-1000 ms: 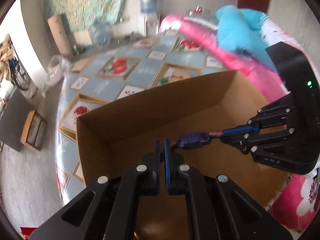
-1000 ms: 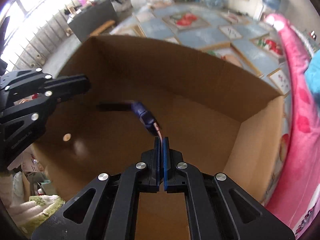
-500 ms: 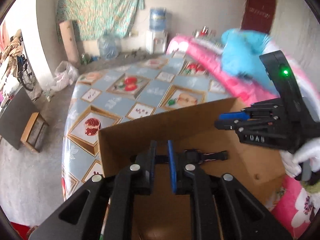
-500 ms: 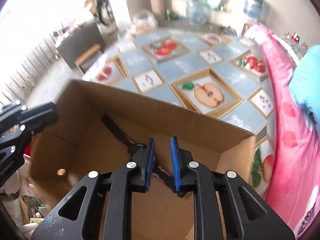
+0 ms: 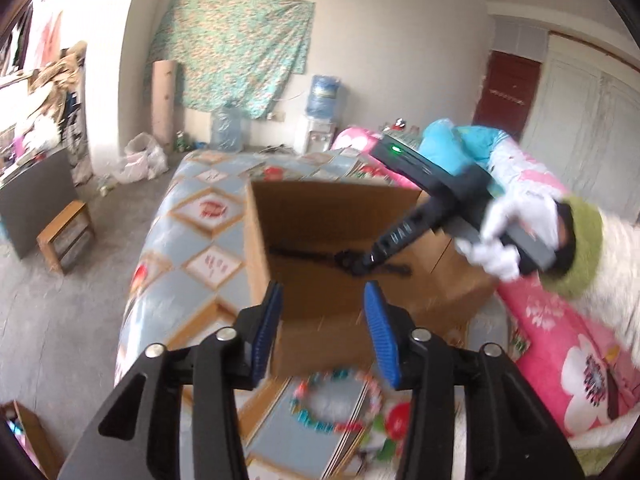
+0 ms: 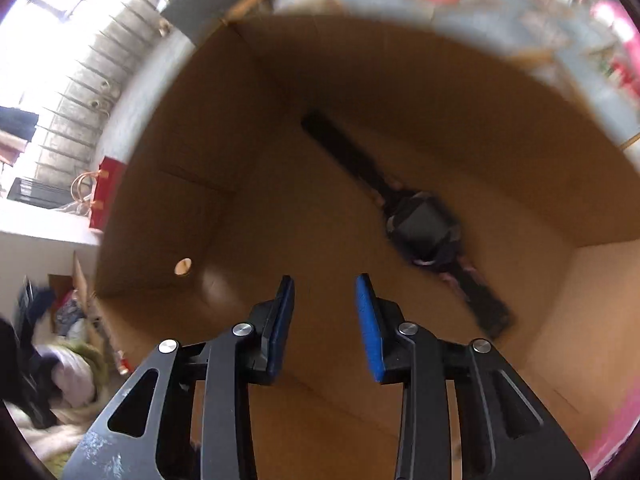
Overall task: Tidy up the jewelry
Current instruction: 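Lower the watch into the box and open the right gripper, then grasp the teal-and-pink bead bracelet with the right gripper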
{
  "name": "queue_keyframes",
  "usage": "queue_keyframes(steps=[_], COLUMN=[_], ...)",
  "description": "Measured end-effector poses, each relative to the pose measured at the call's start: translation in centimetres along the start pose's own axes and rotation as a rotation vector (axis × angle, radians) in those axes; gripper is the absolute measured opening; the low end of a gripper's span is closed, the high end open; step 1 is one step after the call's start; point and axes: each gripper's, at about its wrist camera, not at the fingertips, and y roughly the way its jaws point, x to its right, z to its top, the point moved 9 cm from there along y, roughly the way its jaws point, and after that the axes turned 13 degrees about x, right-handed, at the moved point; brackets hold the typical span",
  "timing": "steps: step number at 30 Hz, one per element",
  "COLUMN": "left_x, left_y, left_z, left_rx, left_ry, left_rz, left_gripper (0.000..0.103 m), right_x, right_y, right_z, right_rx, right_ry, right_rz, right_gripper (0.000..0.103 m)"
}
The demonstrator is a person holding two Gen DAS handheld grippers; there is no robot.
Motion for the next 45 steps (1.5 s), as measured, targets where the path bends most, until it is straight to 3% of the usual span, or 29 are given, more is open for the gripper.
queue_keyframes(steps=[4,9,13,18,21,22,23,24,25,26,29,35,37,39,40,43,44,45], left_x=[-1.4,-2.7,-2.7,-2.1,-2.3,-2.3,-2.4,-2.5,-2.6,-2.6,-2.4,-1.0,-0.7,-0.7,-0.7,-0.5,-0.4,-0.3], left_y=[-1.3,-1.7,-1.2,0.0,0.8,1.0,1.4,1.6,1.9,2.3,3.8,6.3,7.0,7.4,7.5,7.5,7.5,7.5], left_z=[-4.3,-8.0,-9.0,-8.8,-9.2,-9.4,-9.7,-10.0,-10.2,-10.6,-11.4,-11.5,-11.9,-12.3,-12.3,-12.3,-12.3,-12.3], left_rx=[-0.075,-0.144,-0.159,-0.166,-0.181,-0.186,-0.197,-0.204,-0.213,-0.225,-0.257,-0.273,-0.287,-0.297,-0.287,-0.286,-0.289,-0.293], left_ry=[0.022,0.025,-0.004,0.009,0.018,0.019,0.014,0.01,0.009,0.017,0.031,0.085,0.103,0.112,0.131,0.133,0.14,0.148], left_rz=[0.057,0.102,0.097,0.101,0.12,0.126,0.134,0.138,0.146,0.158,0.168,0.166,0.174,0.184,0.197,0.187,0.182,0.178], left_gripper=[0.046,0.046,0.046,0.047,0.047,0.047,0.047,0.047,0.047,0.047,0.047,0.047,0.047,0.042,0.039,0.017,0.013,0.01], right_x=[1.5,3.3,3.6,2.2,0.2,-0.7,-2.1,-3.1,-4.2,-4.9,-6.6,-4.9,-4.2,-3.5,-3.7,-5.1,-5.8,-6.6], right_y=[2.4,2.3,1.7,-2.1,-8.5,-11.1,-14.8,-17.0,-19.4,-21.3,-25.5,-23.3,-23.0,-21.7,-20.5,-17.0,-16.2,-14.6], right_z=[0.8,2.9,3.2,3.2,3.4,3.1,2.3,1.5,0.3,-1.3,-6.7,-13.7,-14.2,-16.2,-16.8,-18.0,-18.2,-18.3], right_rx=[-0.054,0.004,0.031,0.15,0.346,0.424,0.541,0.607,0.683,0.748,0.919,0.997,0.999,0.975,0.959,0.871,0.846,0.802], right_ry=[0.004,0.048,0.054,-0.016,-0.026,-0.038,-0.061,-0.078,-0.101,-0.12,-0.132,0.06,0.106,0.164,0.195,0.254,0.254,0.248], right_rz=[-0.094,-0.166,-0.199,-0.235,-0.207,-0.204,-0.195,-0.192,-0.191,-0.189,-0.23,-0.249,-0.271,-0.235,-0.202,-0.119,-0.108,-0.092], right_gripper=[0.031,0.033,0.032,0.033,0.033,0.039,0.056,0.068,0.086,0.095,0.095,0.095,0.095,0.092,0.084,0.06,0.048,0.043])
